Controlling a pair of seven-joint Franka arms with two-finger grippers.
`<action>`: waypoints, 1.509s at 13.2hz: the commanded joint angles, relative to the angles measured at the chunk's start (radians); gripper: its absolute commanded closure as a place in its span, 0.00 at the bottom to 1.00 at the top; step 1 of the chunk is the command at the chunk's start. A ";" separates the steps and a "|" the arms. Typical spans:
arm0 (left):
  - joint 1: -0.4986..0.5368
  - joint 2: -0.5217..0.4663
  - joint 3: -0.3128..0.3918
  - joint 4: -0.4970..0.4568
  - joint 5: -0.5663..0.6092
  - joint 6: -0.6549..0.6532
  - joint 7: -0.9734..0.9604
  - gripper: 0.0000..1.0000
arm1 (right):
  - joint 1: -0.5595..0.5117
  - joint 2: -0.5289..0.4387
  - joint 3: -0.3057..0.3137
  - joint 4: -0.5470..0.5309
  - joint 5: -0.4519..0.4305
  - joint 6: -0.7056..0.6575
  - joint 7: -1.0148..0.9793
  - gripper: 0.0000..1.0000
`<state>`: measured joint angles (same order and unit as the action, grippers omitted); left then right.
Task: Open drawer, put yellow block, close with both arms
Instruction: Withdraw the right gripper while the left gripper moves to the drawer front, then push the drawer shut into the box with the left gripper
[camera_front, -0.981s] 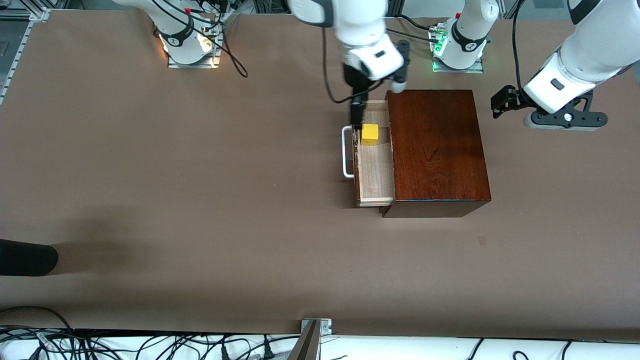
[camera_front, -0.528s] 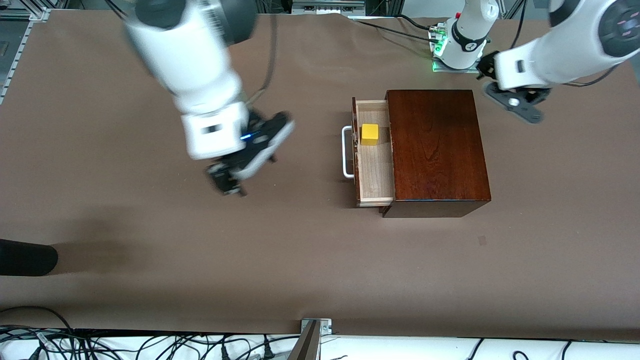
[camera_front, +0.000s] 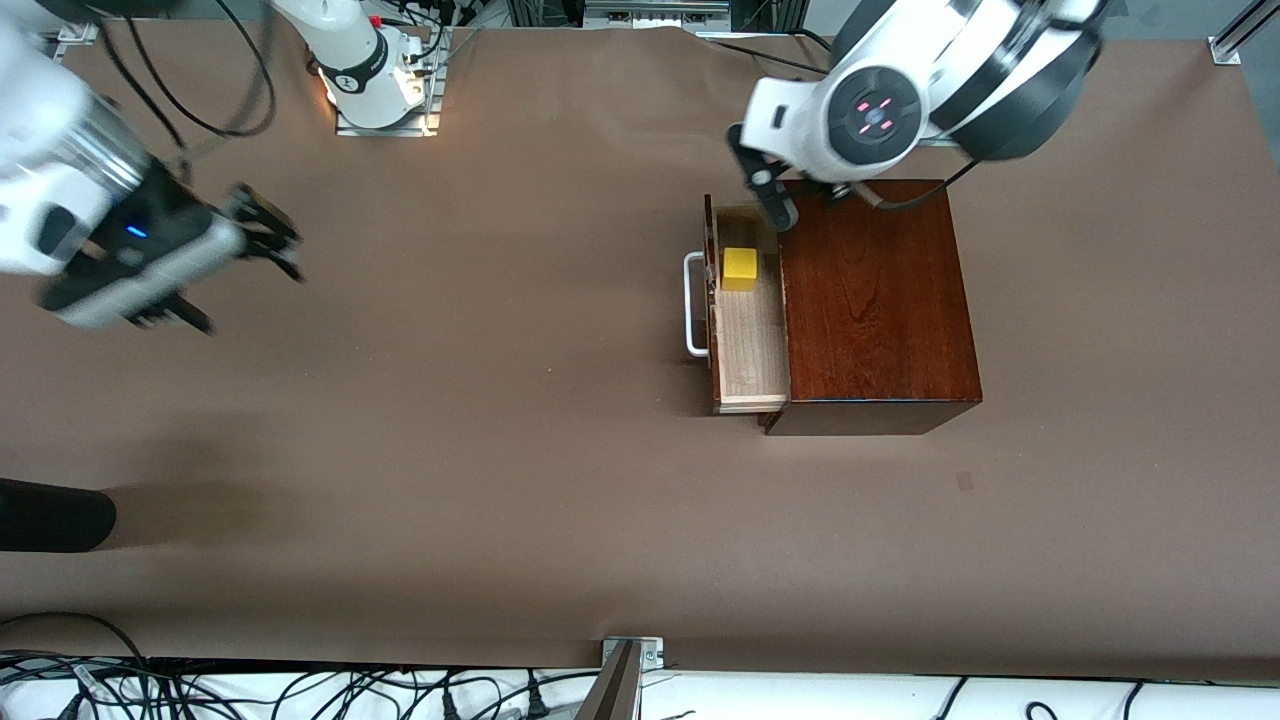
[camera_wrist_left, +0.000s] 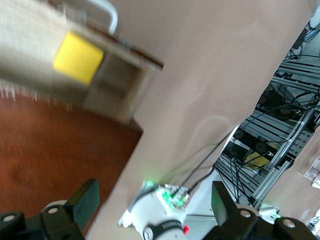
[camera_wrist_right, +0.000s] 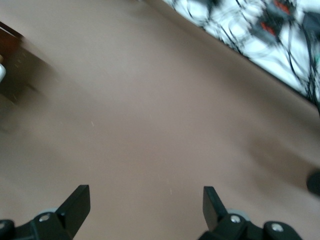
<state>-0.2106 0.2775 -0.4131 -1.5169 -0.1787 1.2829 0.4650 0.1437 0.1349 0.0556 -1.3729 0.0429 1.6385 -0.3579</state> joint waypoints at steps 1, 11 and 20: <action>-0.027 0.091 -0.013 0.107 0.030 0.103 0.154 0.00 | -0.022 -0.201 -0.051 -0.286 0.019 0.049 0.020 0.00; -0.213 0.388 -0.010 0.081 0.243 0.575 0.382 0.00 | -0.035 -0.170 -0.088 -0.267 -0.006 0.032 0.169 0.00; -0.106 0.333 -0.004 0.007 0.309 0.360 0.379 0.00 | -0.036 -0.158 -0.095 -0.226 0.000 0.032 0.220 0.00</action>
<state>-0.3548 0.6657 -0.4169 -1.4791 0.1012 1.7072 0.8229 0.1095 -0.0260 -0.0347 -1.6126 0.0425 1.6717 -0.1550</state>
